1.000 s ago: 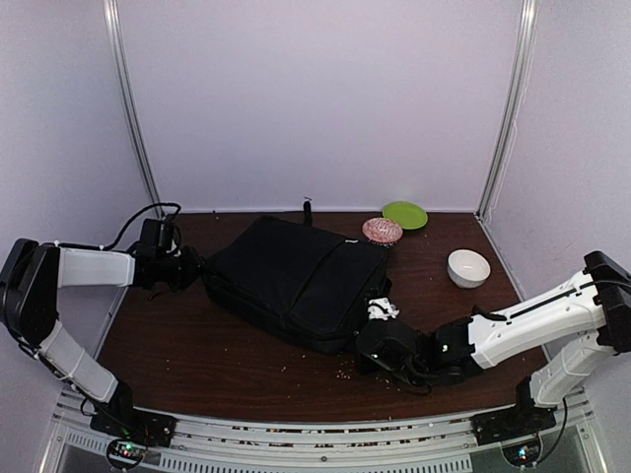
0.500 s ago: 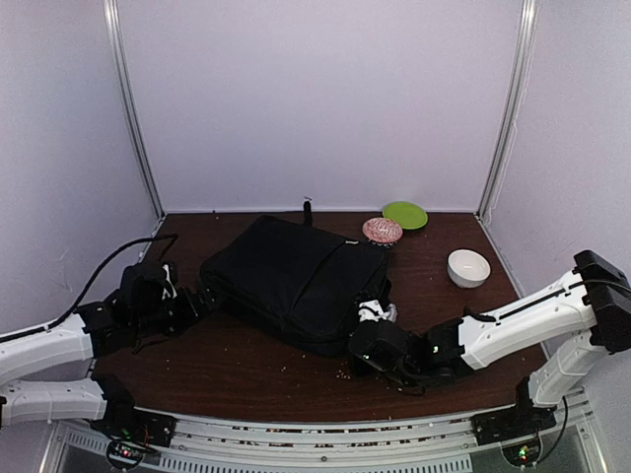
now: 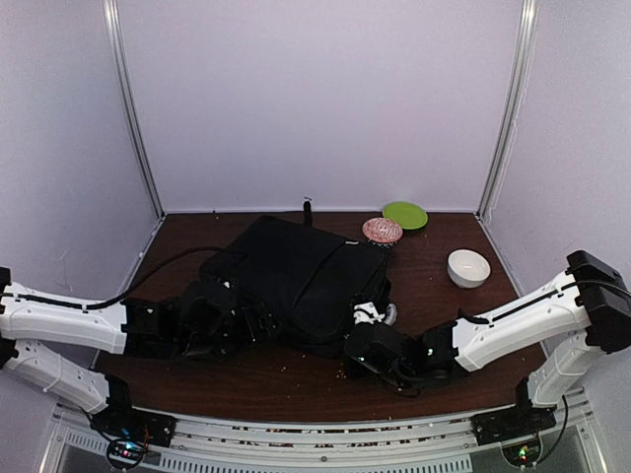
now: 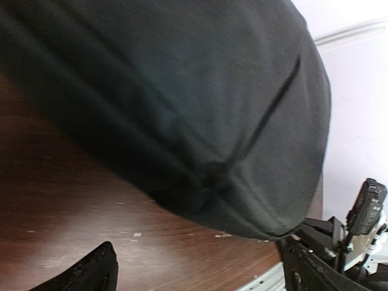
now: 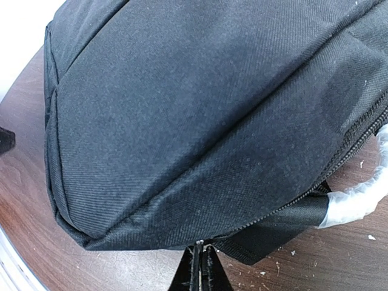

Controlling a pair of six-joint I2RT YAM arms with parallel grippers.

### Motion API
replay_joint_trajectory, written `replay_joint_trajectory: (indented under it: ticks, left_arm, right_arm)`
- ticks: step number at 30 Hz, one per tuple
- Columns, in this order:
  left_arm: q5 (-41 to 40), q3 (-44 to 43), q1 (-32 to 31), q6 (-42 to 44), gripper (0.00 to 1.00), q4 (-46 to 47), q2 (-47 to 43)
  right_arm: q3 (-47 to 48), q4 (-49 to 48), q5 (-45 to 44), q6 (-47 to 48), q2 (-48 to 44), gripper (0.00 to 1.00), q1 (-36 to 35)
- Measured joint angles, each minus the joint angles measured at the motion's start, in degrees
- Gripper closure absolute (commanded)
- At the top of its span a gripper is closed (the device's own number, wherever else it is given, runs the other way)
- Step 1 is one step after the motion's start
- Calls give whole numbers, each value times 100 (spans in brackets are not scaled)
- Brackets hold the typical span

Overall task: Pack the student bag
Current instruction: Zip the student bag at the center of the board.

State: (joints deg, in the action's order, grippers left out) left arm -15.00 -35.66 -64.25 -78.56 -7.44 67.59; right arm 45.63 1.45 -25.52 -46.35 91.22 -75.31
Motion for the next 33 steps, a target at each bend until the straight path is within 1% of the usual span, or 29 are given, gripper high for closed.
replay_joint_trajectory:
  ticks: [2, 6, 11, 14, 19, 20, 26, 30, 31, 33]
  left_arm:
    - [116, -238, -111, -127, 3, 262, 398]
    - [280, -269, -160, -308, 5, 531, 662]
    - [439, -256, -160, -538, 13, 1012, 841]
    - [623, -313, -160, -597, 18, 1283, 1139]
    - [859, -387, -160, -752, 34, 1578, 1613]
    - [879, -378, -157, -782, 36, 1637, 1657]
    - [964, -227, 35, -905, 50, 1941, 1681]
    - [990, -214, 188, -914, 59, 1980, 1683]
    - [997, -214, 212, -922, 62, 1991, 1685]
    - [1023, -214, 249, -922, 71, 2015, 1703]
  right_arm:
    - [0, -9, -2, 0, 0, 100, 0]
    - [0, -52, -2, 4, 0, 100, 0]
    - [-2, -153, 0, 15, 0, 100, 0]
    - [-2, -208, 0, 24, 0, 100, 0]
    - [-2, -236, 2, 90, 0, 100, 0]
    - [-4, -245, 2, 101, 0, 100, 0]
    - [-39, -330, 46, 164, 0, 100, -15]
    - [-46, -354, 125, 275, 0, 100, -63]
    - [-46, -352, 129, 297, 0, 100, -76]
    - [-46, -352, 133, 334, 0, 100, -103]
